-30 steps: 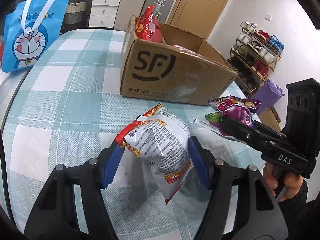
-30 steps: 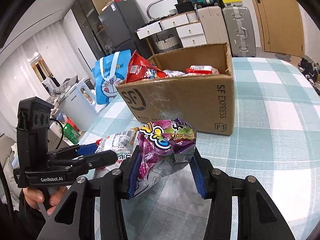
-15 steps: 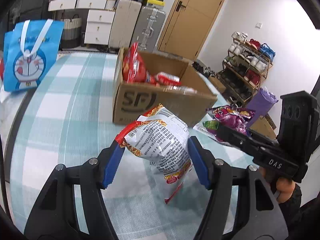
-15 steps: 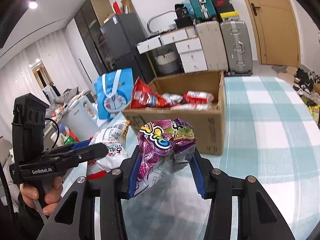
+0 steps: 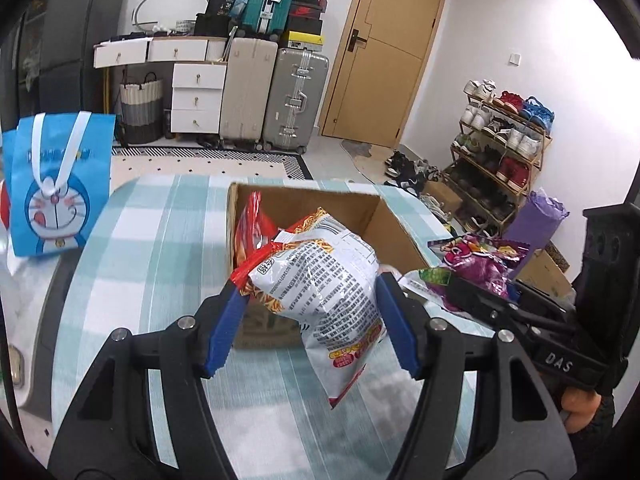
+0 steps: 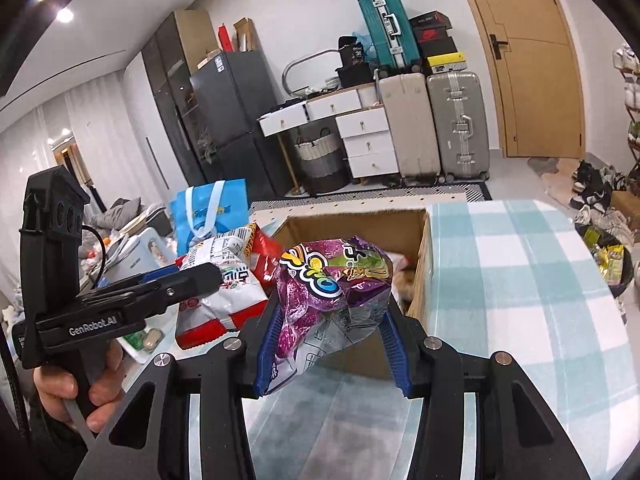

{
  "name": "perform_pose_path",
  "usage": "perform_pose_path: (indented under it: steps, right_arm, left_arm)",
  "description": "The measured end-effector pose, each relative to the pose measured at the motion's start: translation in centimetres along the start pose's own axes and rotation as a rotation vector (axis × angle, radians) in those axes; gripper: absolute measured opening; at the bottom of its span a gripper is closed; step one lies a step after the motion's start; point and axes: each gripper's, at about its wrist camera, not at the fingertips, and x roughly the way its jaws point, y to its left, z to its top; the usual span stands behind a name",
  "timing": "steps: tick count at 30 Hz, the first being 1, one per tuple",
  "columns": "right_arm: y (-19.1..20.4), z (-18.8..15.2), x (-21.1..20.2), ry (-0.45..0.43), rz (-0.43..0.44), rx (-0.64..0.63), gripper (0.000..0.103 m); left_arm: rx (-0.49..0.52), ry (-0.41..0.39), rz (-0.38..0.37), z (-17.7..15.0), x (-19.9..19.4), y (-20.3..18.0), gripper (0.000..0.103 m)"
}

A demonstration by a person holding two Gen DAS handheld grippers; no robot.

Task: Organize snacks
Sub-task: 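Carry both bags over the SF box and release them inside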

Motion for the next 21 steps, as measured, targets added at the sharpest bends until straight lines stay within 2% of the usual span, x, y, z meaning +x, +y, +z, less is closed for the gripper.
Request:
perform_pose_path:
  steps: [7, 10, 14, 16, 19, 20, 21]
  right_arm:
    - [-0.6, 1.2, 2.6, 0.008, -0.055, 0.002, 0.046]
    - [-0.8, 1.3, 4.2, 0.029, -0.081, -0.004, 0.047]
    - [-0.3, 0.8, 6.8, 0.098, -0.120, -0.047, 0.049]
    - [0.1, 0.5, 6.8, 0.098, -0.129, -0.071, 0.061]
    - [0.3, -0.1, 5.9, 0.075, -0.119, -0.099, 0.075]
    - [0.4, -0.2, 5.5, 0.068, -0.120, -0.104, 0.076]
    - [0.4, -0.4, 5.0, 0.061, -0.123, -0.107, 0.082]
  left_arm:
    - [0.018, -0.013, 0.046, 2.7, 2.7, -0.6, 0.063]
    - [0.051, -0.018, 0.097, 3.2, 4.4, -1.2, 0.063]
    - [0.073, 0.035, 0.110, 3.2, 7.5, -1.4, 0.063]
    - [0.079, 0.033, 0.128, 3.0, 8.1, -1.6, 0.066]
    - [0.091, 0.022, 0.135, 2.7, 7.9, -1.7, 0.082]
    - [0.092, 0.017, 0.134, 2.6, 7.6, -1.7, 0.082]
    - [0.095, 0.016, 0.134, 2.3, 7.4, -1.5, 0.082]
